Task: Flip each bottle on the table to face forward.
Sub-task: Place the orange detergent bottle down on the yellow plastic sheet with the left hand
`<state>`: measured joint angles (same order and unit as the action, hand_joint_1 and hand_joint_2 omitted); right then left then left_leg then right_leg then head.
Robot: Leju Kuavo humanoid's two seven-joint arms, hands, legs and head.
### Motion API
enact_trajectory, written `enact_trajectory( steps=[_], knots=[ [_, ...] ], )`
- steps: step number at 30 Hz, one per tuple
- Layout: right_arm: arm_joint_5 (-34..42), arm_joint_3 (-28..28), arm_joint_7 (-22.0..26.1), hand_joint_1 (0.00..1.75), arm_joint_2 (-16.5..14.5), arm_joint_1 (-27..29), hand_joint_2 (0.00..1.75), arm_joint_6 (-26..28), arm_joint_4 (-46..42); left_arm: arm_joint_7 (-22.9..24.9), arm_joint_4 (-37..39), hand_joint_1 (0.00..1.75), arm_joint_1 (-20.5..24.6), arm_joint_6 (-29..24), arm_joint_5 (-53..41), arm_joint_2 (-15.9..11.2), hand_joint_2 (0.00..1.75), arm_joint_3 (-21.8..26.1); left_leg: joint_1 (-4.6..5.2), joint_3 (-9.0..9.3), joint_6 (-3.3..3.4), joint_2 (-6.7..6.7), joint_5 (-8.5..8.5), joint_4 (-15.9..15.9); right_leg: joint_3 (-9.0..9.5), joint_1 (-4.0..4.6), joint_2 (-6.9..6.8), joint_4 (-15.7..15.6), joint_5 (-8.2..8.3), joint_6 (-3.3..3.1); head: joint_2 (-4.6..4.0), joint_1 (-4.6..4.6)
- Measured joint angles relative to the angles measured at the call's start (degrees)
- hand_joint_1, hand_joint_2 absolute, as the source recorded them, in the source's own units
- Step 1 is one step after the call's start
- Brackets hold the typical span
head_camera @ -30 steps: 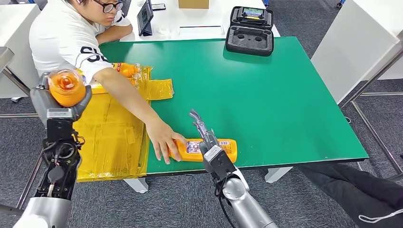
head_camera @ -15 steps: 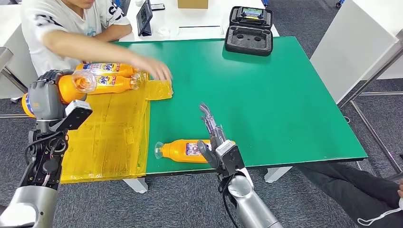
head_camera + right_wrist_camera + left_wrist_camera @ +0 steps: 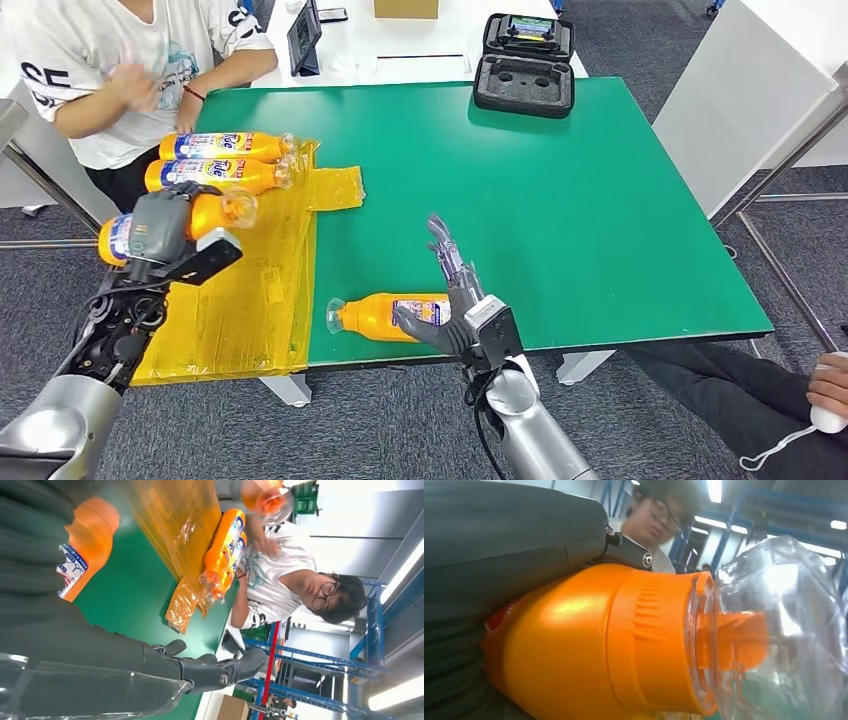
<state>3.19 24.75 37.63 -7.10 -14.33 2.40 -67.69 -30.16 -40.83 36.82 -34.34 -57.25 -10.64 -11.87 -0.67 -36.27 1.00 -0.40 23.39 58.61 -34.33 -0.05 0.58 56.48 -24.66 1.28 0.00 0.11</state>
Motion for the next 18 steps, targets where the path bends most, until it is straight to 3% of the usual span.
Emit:
enact_trajectory(
  steps=[2, 6, 18],
  knots=[
    [0.0, -0.12, 0.0, 0.0, 0.0, 0.03, 1.75, -0.05, 0.0, 0.22, 1.24, 1.75, 0.39, 0.13, -0.16, 0.0, 1.75, -1.27, 0.0, 0.0, 0.0, 0.0, 0.0, 0.0, 0.0, 0.0, 0.0, 0.0, 0.0, 0.0, 0.0, -0.01],
    [-0.06, -0.43, 0.0, 0.0, 0.0, 0.01, 0.0, -0.31, 0.07, 0.43, 3.53, 1.75, 1.26, 1.13, -0.4, 0.02, 1.75, -3.33, 0.0, -0.01, 0.0, 0.0, 0.0, 0.0, -0.01, 0.01, 0.0, 0.0, 0.0, 0.0, 0.0, -0.01],
    [-0.09, -0.45, -0.01, 0.0, -0.14, -0.51, 0.0, -1.47, 2.05, 1.04, 9.63, 1.75, 1.71, 4.62, -1.15, 0.6, 1.75, -8.05, -0.01, -0.01, 0.0, 0.0, 0.0, 0.0, 0.0, 0.02, 0.0, 0.0, 0.0, 0.0, 0.0, -0.01]
  ],
)
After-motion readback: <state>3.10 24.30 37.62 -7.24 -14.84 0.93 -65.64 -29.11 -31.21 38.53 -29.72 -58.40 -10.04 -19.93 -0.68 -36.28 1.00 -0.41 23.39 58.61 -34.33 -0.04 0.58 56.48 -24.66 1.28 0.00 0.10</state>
